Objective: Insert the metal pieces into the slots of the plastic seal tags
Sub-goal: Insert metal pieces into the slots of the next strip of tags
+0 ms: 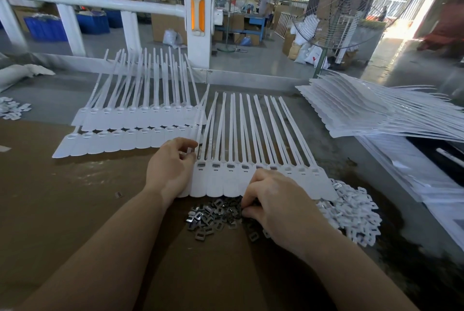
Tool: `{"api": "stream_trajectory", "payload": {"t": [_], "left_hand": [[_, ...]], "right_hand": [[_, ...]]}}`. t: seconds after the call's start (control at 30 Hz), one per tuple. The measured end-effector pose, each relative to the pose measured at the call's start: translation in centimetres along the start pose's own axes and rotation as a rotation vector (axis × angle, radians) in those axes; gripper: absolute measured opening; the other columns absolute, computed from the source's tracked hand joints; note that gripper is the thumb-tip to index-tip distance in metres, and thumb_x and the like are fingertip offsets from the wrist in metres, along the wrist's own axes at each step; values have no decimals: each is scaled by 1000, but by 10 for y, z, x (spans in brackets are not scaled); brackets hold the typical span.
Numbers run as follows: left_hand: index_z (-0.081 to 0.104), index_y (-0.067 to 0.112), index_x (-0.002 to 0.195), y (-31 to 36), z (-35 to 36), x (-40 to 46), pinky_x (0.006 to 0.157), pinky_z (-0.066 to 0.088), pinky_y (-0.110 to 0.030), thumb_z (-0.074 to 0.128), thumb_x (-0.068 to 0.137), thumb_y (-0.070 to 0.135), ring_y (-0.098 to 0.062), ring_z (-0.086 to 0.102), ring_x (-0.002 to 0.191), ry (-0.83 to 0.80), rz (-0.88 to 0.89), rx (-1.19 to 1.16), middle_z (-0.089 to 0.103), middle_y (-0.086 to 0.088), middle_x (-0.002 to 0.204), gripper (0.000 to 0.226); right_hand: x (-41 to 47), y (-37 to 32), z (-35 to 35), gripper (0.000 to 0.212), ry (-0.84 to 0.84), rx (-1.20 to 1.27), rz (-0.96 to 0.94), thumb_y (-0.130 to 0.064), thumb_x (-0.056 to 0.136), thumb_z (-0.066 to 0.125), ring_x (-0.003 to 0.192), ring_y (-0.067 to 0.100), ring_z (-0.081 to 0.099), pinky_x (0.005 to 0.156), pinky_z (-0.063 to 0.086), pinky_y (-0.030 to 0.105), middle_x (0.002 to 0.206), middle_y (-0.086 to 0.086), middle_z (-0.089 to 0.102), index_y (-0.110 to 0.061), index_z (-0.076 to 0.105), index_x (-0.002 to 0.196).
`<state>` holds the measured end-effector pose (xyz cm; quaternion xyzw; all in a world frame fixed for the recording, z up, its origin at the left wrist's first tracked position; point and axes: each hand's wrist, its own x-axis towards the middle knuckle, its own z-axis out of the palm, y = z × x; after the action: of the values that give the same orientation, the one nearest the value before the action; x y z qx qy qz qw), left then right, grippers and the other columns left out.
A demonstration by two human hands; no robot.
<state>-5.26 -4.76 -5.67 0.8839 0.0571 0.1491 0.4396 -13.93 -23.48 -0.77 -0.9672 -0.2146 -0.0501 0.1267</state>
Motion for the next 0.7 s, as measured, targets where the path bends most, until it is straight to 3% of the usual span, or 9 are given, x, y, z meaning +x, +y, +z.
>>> {"api": "stream_trajectory", "payload": {"t": [0.43, 0.7], "left_hand": [[62, 30, 106, 0, 0, -1, 60, 35, -21, 57, 91, 19, 0, 49, 72, 4, 2, -18, 57, 3, 94, 19], [62, 30, 106, 1, 0, 0, 56, 33, -16, 56, 92, 20, 0, 49, 72, 1, -3, -5, 58, 2, 97, 18]], "right_hand": [[-3, 5, 11, 13, 98, -90, -60, -33, 93, 50, 94, 11, 43, 82, 33, 24, 100, -6, 48, -20, 55, 93], [-3, 9, 1, 13, 53, 178, 44, -27, 91, 56, 86, 2, 43, 78, 31, 15, 90, -15, 44, -27, 48, 80]]}}
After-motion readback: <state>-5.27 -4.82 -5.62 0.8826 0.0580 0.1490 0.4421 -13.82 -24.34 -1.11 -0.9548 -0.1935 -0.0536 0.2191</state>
